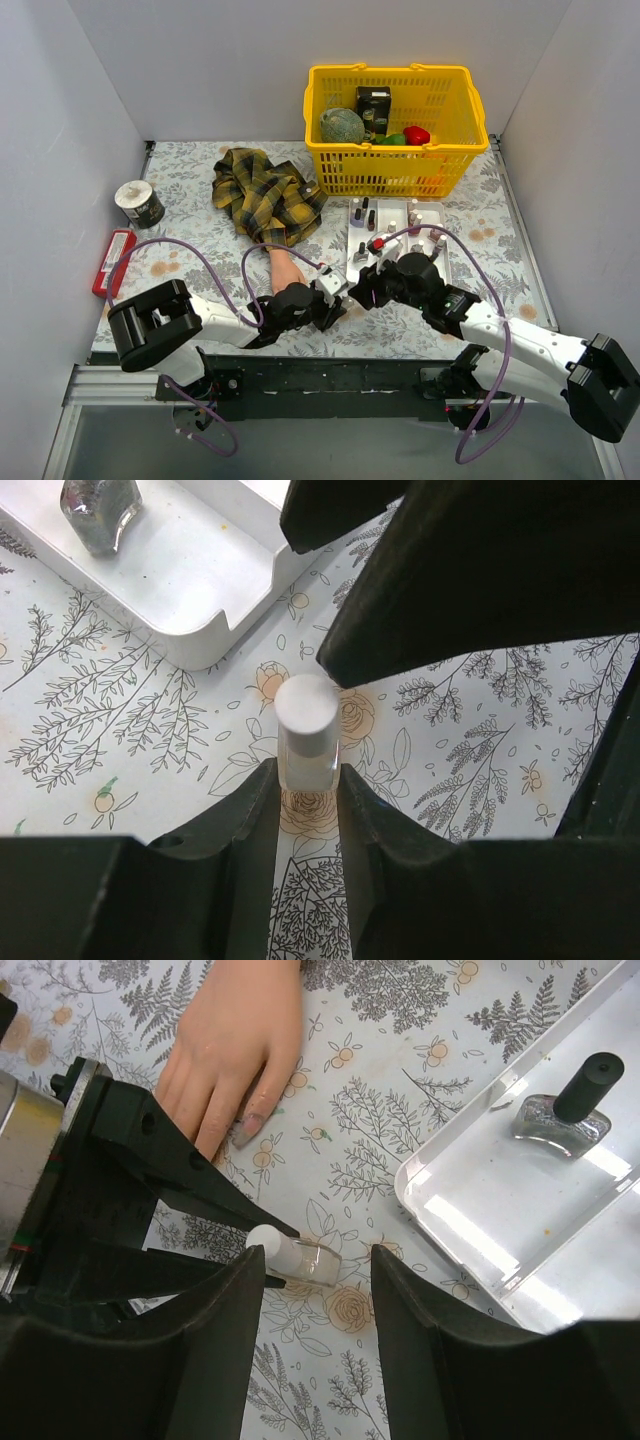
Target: Paint the nails
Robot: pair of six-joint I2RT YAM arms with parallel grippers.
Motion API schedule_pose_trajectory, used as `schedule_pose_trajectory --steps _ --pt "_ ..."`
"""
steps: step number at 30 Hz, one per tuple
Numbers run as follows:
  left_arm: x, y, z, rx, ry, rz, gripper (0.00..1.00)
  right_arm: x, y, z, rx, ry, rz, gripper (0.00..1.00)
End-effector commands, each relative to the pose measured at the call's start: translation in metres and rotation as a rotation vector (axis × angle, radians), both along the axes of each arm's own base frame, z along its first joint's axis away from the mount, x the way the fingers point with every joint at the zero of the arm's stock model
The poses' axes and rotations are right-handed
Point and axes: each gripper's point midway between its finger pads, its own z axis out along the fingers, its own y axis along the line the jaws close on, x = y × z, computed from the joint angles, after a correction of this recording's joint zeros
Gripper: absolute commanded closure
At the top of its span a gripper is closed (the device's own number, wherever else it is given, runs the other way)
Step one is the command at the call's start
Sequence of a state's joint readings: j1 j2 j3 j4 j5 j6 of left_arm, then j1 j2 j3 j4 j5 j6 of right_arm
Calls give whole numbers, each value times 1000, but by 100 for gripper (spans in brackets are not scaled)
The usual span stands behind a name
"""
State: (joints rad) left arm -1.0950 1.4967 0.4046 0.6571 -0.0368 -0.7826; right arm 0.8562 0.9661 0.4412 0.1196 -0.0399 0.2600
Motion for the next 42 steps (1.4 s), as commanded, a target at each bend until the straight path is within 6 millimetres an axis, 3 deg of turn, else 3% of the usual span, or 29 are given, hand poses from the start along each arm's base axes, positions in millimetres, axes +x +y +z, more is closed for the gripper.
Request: schedule_pose_trajectory --steps 1,23,32,38,42 --pt "2 -8 20 -50 -28 -11 83 -2 11 11 75 1 56 46" --pt "-2 -12 22 -59 -18 -37 84 -6 24 -3 53 44 128 49" --pt "-8 -16 21 -64 2 -73 84 -7 26 1 78 27 141 56" --pt "-8 -15 20 -58 7 -66 84 -9 26 -2 62 33 151 67" --pt "-7 -14 20 -58 9 -56 84 -11 25 -2 59 32 165 54"
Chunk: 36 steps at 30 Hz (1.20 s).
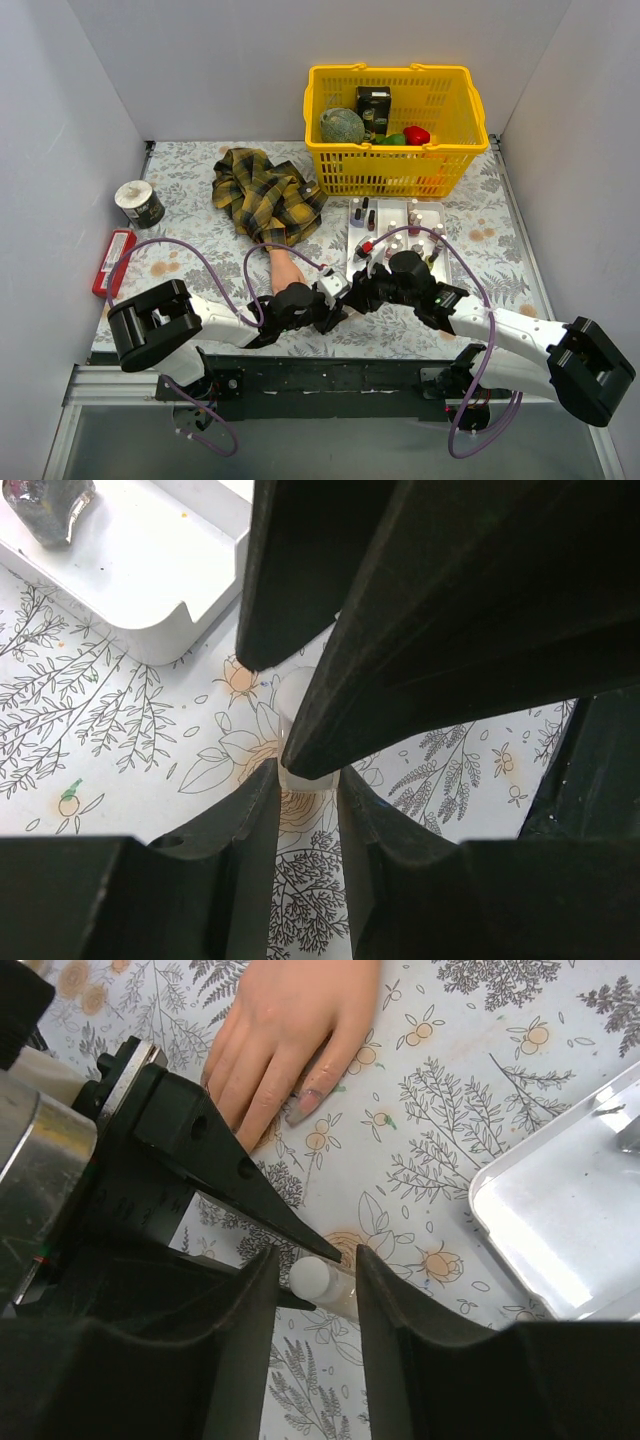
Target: Paint the nails
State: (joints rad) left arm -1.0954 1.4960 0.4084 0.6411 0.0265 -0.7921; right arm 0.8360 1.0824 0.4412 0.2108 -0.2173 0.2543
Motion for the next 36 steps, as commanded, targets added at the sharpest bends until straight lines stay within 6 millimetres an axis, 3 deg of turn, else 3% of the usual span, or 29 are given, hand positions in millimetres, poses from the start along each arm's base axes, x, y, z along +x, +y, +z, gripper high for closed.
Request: schedule_pose_trajectory --steps 1,5,10,17,36 --pt "4 -10 22 -54 -23 2 84 2 3 12 28 -42 20 53" --pt "5 -11 21 -47 -19 4 84 2 4 8 14 -30 23 56" --pt "5 -10 22 -51 -19 8 83 1 6 -2 -20 -1 42 67" --pt "5 -10 22 -50 -16 9 84 3 4 4 -14 -25 26 82" --pt "3 -13 13 -24 3 -8 84 12 -7 11 -32 -77 -45 89"
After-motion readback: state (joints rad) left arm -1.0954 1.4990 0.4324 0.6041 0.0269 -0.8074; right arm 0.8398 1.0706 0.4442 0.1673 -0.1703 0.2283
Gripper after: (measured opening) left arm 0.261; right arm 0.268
